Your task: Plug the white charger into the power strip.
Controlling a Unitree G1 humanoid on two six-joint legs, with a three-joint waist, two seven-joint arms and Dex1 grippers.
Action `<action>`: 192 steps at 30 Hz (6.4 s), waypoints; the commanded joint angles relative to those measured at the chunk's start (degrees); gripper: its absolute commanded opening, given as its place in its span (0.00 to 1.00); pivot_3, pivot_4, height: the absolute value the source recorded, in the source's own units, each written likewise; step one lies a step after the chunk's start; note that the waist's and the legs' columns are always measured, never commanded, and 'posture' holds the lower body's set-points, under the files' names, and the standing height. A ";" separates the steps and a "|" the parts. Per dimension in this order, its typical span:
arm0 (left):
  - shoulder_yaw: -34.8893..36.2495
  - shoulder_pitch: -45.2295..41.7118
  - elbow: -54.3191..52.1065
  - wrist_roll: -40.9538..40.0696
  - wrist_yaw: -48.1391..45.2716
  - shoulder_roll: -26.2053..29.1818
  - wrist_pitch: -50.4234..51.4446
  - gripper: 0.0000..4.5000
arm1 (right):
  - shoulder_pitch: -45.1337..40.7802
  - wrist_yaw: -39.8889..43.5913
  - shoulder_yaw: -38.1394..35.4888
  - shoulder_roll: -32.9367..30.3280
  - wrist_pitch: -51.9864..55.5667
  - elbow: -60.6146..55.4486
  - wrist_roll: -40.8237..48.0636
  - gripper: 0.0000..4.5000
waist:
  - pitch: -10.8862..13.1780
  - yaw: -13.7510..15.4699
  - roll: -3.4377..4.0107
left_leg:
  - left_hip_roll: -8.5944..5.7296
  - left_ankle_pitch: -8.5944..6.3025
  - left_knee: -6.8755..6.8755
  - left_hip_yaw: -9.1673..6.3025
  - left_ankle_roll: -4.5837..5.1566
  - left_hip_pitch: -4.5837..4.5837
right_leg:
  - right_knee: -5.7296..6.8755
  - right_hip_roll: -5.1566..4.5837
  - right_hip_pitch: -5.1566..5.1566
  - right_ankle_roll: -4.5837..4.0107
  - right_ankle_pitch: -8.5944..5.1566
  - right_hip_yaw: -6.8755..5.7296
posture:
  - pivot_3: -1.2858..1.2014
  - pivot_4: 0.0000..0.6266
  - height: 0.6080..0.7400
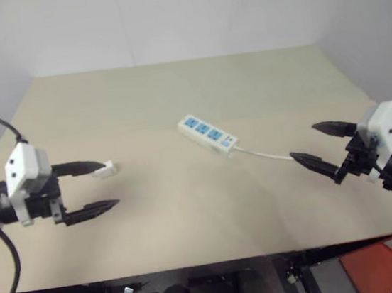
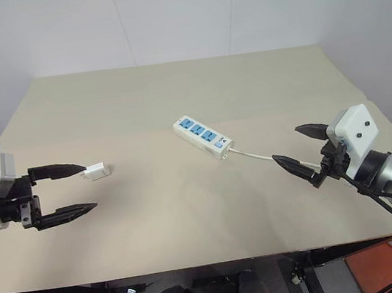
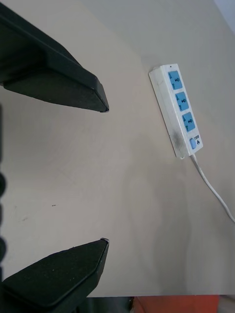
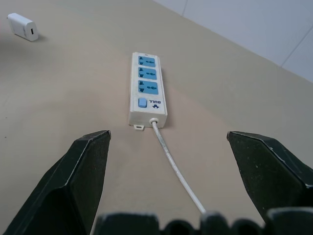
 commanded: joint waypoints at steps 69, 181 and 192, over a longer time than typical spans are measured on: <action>-8.48 -14.23 3.96 -1.44 1.73 -3.21 -1.61 1.00 | -42.01 -7.79 26.68 35.42 -30.49 65.43 -25.26 0.99 | 0.04 -1.94 0.06 | -0.01 0.00 -0.06 0.05 0.00 -0.03 | 0.22 0.06 -0.37 -0.24 0.19 0.19 | 0.52 0.24 1.00; -56.03 -76.71 78.85 46.59 -19.21 -5.30 -38.93 1.00 | -28.51 27.56 34.10 29.30 -41.89 58.25 -22.58 0.76 | 0.10 -3.00 0.08 | 0.00 -0.01 0.02 0.30 -0.01 -0.16 | 0.35 0.23 -0.68 -0.25 0.30 0.45 | 0.52 0.24 1.00; -60.64 -79.71 88.98 60.96 -15.34 -14.51 -27.17 1.00 | -25.56 25.75 33.56 28.99 -38.59 53.74 -21.69 0.76 | 0.13 -3.26 0.03 | 0.02 -0.02 0.03 0.24 0.02 -0.42 | 0.82 0.27 -0.96 -0.19 0.27 0.46 | 0.52 0.24 1.00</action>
